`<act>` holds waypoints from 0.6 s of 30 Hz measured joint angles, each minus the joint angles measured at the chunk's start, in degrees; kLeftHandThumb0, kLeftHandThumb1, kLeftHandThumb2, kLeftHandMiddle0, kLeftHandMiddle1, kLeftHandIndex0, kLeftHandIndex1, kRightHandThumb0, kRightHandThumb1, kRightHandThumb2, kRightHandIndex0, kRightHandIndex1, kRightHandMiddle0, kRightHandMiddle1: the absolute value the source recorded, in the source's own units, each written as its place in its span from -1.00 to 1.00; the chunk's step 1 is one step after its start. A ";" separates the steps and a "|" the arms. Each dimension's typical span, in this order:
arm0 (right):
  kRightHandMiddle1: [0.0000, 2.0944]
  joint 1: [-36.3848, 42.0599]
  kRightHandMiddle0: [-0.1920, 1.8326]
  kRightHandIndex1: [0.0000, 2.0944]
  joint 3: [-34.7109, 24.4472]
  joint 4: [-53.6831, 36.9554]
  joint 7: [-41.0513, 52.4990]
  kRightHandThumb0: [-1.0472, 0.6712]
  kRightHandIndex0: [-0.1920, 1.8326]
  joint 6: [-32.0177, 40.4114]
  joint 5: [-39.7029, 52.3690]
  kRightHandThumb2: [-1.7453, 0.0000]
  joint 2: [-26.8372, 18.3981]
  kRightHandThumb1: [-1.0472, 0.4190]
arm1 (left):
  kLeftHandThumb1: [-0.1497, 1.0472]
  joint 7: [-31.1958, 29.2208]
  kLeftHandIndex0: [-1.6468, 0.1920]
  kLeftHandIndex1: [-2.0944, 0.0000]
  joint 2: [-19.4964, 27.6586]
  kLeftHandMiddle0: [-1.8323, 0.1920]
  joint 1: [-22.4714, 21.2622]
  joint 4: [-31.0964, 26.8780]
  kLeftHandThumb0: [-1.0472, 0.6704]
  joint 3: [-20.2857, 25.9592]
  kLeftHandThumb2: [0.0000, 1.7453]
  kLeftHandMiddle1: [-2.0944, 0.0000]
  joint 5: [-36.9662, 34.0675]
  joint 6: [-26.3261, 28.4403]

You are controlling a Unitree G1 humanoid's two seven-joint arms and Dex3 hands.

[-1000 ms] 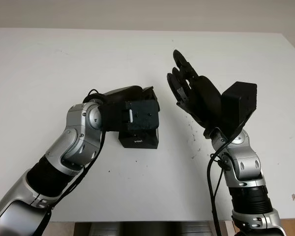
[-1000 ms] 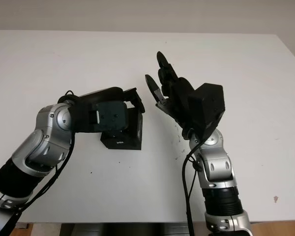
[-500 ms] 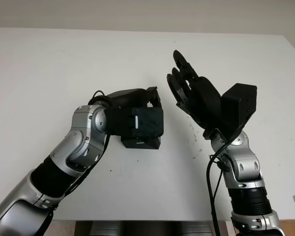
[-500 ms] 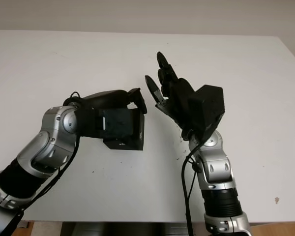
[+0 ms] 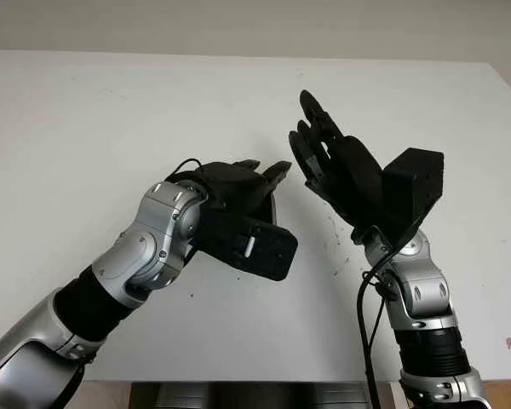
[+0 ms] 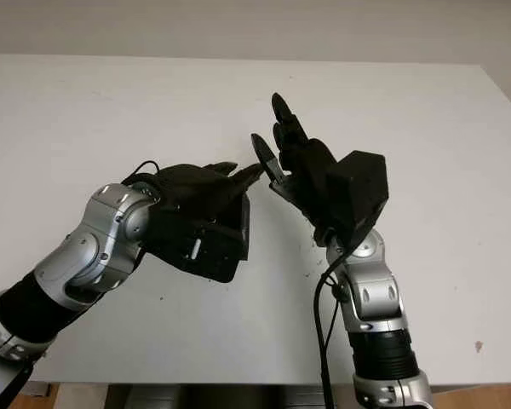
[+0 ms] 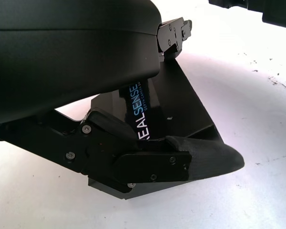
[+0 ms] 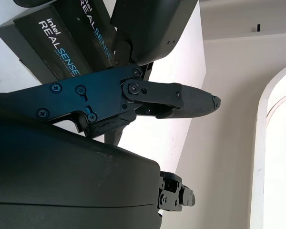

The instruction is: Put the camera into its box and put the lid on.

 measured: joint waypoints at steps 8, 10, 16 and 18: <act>-0.95 0.05 -0.88 -0.95 -0.07 0.00 -0.56 -0.62 -0.91 -0.05 0.08 0.48 0.36 -1.00 | 1.00 0.18 1.00 1.00 -2.36 1.00 0.81 2.65 -0.70 2.48 -0.27 1.00 -1.66 -1.31; -0.95 0.05 -0.87 -0.95 -0.17 0.02 -0.60 -0.63 -0.92 -0.17 0.07 0.49 0.38 -1.00 | 1.00 0.63 1.00 1.00 -3.19 1.00 0.99 3.87 -0.72 3.29 -0.25 1.00 -2.71 -1.53; -0.95 0.04 -0.88 -0.96 -2.24 0.00 -0.94 -0.60 -0.93 -0.68 0.98 0.50 0.35 -1.00 | 1.00 3.82 1.00 1.00 -5.66 1.00 2.45 7.04 -0.78 4.82 -0.18 1.00 -5.64 -1.52; -0.95 0.06 -0.88 -0.96 -3.01 -0.03 -0.50 -0.58 -0.94 -1.34 1.81 0.50 0.30 -1.00 | 1.00 4.34 1.00 1.00 -6.19 1.00 2.61 7.78 -0.79 4.92 -0.17 1.00 -6.06 -1.11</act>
